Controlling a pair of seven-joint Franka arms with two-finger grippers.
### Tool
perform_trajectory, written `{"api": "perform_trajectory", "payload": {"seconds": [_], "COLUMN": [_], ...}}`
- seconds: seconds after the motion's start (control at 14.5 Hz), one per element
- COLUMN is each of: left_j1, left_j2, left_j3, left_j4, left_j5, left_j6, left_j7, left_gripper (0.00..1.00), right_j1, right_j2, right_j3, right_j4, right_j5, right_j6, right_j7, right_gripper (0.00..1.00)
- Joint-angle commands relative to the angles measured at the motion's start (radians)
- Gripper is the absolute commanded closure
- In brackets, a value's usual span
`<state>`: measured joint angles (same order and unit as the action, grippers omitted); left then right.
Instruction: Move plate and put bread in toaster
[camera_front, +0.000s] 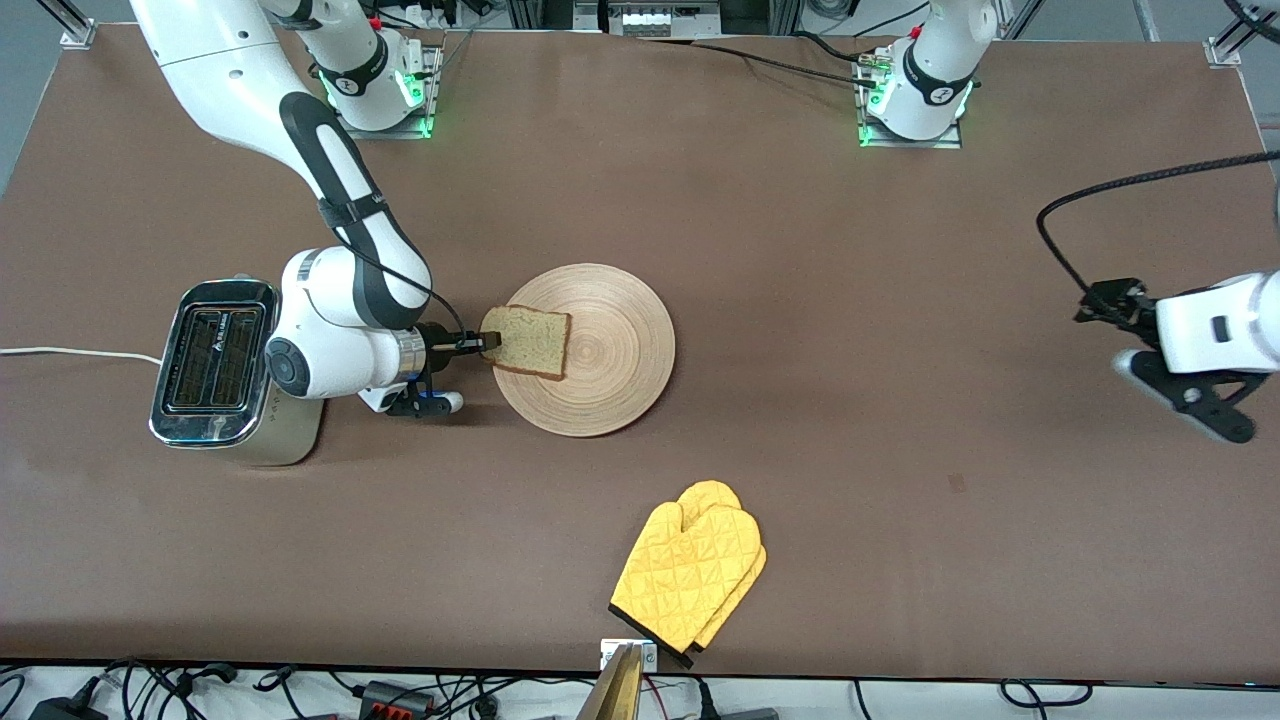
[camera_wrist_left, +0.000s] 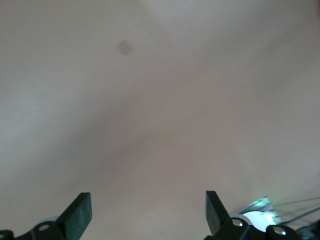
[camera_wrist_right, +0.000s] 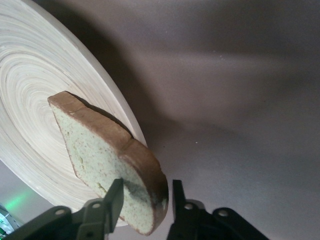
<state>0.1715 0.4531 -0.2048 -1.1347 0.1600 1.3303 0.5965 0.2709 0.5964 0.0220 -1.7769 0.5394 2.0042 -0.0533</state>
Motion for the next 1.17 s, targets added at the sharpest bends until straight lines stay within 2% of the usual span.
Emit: {"api": "perform_trajectory", "payload": {"seconds": [0.0, 0.21, 0.41, 0.48, 0.69, 0.9, 1.1], "left_j1": [-0.029, -0.082, -0.092, -0.090, -0.078, -0.008, 0.011], "left_j2": [-0.002, -0.004, -0.004, -0.004, -0.031, -0.063, -0.141], "left_j3": [-0.010, -0.010, -0.010, -0.002, -0.004, -0.004, -0.004], "left_j4": [0.055, 0.064, 0.101, 0.102, 0.098, 0.069, -0.048], "left_j5": [0.137, 0.196, 0.143, 0.091, 0.056, -0.060, -0.085], "left_j6": [-0.025, -0.016, -0.014, -0.014, -0.011, -0.002, 0.027], "left_j7": [0.020, -0.012, -0.168, -0.205, -0.283, -0.369, -0.391], "left_gripper": [0.00, 0.00, 0.00, 0.00, 0.00, 0.00, 0.00], "right_j1": [0.008, 0.008, 0.007, 0.007, -0.004, 0.001, 0.001], "right_j2": [0.002, -0.009, -0.026, -0.039, -0.069, -0.096, -0.133], "right_j3": [-0.004, -0.004, -0.004, -0.007, -0.043, -0.100, -0.192], "right_j4": [0.001, 0.010, 0.043, 0.056, 0.123, 0.235, 0.370], "right_j5": [0.022, 0.017, 0.011, 0.008, -0.019, -0.174, -0.258], "right_j6": [-0.002, -0.002, -0.010, -0.034, -0.161, -0.304, -0.476], "right_j7": [-0.013, -0.019, -0.020, -0.014, -0.008, -0.004, 0.065], "right_gripper": [0.72, 0.88, 1.00, 1.00, 1.00, 1.00, 1.00]}}
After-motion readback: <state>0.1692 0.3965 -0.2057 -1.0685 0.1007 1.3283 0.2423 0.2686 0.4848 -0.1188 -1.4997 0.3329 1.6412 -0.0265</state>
